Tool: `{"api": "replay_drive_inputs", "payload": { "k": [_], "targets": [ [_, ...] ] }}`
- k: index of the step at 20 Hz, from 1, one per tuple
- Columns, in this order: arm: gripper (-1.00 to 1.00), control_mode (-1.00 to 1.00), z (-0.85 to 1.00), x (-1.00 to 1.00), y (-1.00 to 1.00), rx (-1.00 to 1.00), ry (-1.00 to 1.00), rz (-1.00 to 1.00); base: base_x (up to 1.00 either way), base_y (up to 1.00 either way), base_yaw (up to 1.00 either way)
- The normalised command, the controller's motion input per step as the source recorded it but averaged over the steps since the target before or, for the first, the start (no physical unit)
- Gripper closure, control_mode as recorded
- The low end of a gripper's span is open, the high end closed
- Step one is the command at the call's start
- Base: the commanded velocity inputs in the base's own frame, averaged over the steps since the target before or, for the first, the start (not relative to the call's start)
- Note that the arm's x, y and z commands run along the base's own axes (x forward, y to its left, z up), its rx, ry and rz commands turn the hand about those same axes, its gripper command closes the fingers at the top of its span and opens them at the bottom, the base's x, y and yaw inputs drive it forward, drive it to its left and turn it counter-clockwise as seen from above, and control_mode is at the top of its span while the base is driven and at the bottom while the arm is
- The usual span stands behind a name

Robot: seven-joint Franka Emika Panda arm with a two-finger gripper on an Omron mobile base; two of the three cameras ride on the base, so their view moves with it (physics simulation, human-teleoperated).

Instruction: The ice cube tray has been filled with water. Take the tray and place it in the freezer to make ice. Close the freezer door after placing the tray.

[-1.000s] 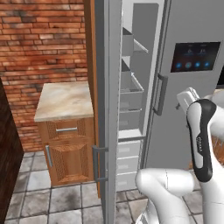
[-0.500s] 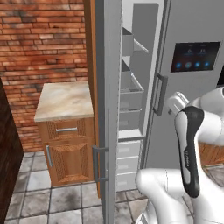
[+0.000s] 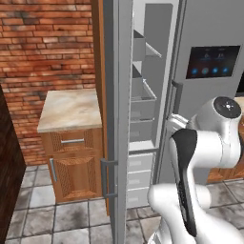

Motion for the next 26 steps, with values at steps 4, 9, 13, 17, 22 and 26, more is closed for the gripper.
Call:
{"api": "replay_drive_inputs", "payload": {
  "k": [4,9,13,17,22,26],
  "targets": [
    [-1.00,-1.00,-0.01,-0.11,0.60,-0.25,0.04,0.10,0.00,0.00,0.00],
    [-1.00,-1.00,-0.05,-0.21,0.61,-0.26,0.02,0.11,0.00,0.00,0.00],
    [-1.00,-1.00,-0.20,-0.23,0.58,-0.25,0.00,0.11,0.00,0.00,0.00],
    [-1.00,-1.00,-0.12,-0.06,0.57,-0.21,0.09,0.09,0.00,0.00,0.00],
    [-1.00,-1.00,-0.25,0.02,0.46,-0.16,0.08,0.06,0.00,0.00,0.00],
    [-1.00,-1.00,-0.34,0.18,0.35,-0.12,0.01,0.01,0.00,0.00,0.00]
  ]
}}
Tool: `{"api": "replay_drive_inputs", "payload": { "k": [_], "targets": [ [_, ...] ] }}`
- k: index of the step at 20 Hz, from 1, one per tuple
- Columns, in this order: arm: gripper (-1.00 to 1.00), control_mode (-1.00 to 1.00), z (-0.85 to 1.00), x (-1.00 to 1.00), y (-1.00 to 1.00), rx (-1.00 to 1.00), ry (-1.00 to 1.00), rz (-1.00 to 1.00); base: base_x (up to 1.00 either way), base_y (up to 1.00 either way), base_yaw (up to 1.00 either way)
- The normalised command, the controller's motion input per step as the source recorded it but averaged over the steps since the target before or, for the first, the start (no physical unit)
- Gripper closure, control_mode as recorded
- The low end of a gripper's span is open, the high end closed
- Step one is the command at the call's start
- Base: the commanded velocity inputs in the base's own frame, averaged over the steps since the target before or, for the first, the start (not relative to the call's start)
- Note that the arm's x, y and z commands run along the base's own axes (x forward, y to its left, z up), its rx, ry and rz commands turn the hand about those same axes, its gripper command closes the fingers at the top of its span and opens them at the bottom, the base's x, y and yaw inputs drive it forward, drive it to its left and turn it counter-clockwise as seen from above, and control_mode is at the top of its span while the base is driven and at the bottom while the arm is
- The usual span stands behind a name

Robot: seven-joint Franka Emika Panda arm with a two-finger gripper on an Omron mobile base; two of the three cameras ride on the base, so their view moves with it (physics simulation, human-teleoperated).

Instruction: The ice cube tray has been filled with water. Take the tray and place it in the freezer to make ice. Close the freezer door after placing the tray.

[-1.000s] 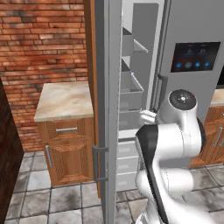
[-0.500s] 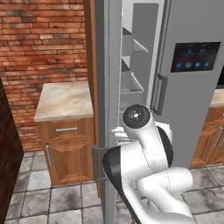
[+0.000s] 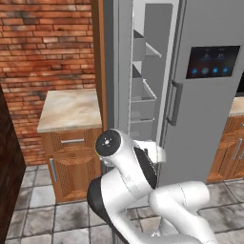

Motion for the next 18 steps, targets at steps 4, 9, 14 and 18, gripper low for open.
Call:
{"api": "replay_drive_inputs", "payload": {
  "k": [4,9,14,18],
  "targets": [
    [-1.00,-1.00,-0.37,0.20,0.41,-0.15,0.00,0.00,0.00,0.00,0.00],
    [-1.00,-1.00,-0.42,0.38,0.37,-0.16,0.00,0.00,0.00,0.00,0.00],
    [-1.00,-1.00,-0.34,0.45,0.52,-0.19,0.10,0.00,0.00,0.00,0.00],
    [-1.00,-1.00,-0.31,0.47,0.56,-0.22,0.20,0.00,0.00,0.00,0.00]
  ]
}}
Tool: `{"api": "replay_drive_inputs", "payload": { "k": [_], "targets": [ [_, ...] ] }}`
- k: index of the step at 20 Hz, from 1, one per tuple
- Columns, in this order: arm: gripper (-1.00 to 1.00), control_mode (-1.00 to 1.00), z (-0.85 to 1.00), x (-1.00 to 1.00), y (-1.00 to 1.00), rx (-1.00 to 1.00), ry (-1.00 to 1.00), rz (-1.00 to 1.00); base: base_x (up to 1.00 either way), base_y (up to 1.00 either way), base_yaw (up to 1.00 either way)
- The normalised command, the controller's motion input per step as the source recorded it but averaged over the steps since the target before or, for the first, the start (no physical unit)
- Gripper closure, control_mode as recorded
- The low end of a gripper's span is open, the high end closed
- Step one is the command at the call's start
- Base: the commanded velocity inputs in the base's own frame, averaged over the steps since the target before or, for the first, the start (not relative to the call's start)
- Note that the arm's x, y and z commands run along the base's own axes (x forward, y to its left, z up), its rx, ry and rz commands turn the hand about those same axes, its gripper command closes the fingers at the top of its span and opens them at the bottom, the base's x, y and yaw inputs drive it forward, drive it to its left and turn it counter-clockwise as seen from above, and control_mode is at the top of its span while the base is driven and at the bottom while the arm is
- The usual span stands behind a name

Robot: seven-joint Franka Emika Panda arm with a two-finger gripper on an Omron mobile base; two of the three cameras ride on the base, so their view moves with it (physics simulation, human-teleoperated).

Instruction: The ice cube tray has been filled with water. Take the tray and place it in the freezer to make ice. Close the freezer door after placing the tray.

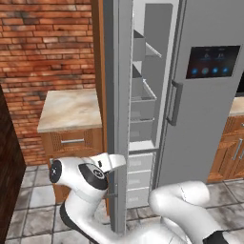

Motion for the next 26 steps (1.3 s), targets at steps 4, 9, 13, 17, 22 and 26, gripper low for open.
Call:
{"api": "replay_drive_inputs", "payload": {
  "k": [4,9,13,17,22,26],
  "targets": [
    [-1.00,-1.00,-0.27,0.48,0.46,-0.17,0.20,0.00,0.00,0.00,0.00],
    [-1.00,-1.00,-0.26,0.50,0.35,-0.09,0.03,0.00,0.00,0.00,0.00],
    [-1.00,-1.00,-0.28,0.47,0.20,-0.04,0.00,0.00,0.00,0.00,0.00],
    [-1.00,-1.00,-0.33,0.47,0.01,-0.06,0.00,0.00,0.00,0.00,0.00],
    [-1.00,-1.00,-0.25,0.41,0.00,-0.05,0.00,0.00,0.00,0.00,0.00],
    [-1.00,-1.00,-0.29,0.33,0.00,-0.06,0.00,0.00,0.00,0.00,0.00]
  ]
}}
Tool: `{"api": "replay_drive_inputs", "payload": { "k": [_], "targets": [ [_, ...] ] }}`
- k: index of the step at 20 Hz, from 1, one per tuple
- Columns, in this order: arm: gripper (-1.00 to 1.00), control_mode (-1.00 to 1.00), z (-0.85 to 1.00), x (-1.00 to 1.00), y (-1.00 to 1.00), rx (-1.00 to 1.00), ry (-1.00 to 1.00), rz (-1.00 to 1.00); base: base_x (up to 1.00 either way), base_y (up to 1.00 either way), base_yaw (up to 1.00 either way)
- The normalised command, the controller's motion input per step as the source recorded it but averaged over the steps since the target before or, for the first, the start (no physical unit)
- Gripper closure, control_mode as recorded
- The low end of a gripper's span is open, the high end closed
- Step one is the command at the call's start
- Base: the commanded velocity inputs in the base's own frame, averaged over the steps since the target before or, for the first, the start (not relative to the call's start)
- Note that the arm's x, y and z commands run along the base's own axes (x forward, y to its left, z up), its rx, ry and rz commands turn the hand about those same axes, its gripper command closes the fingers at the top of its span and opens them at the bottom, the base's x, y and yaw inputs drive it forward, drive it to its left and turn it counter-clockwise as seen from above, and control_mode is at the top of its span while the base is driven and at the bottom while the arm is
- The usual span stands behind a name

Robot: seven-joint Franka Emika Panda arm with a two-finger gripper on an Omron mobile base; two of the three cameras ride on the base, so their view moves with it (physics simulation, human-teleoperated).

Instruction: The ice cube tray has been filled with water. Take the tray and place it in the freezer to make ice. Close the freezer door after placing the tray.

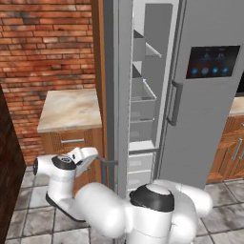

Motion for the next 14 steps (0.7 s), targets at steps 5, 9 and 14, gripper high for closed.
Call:
{"api": "replay_drive_inputs", "payload": {
  "k": [5,9,14],
  "targets": [
    [-1.00,-1.00,-0.28,0.29,0.00,-0.03,0.00,0.00,0.00,0.00,0.00],
    [-1.00,-1.00,-0.24,0.29,0.00,0.00,0.00,0.00,0.00,0.00,0.00],
    [-1.00,-1.00,-0.21,0.31,0.00,0.00,0.00,0.00,0.00,0.00,0.00]
  ]
}}
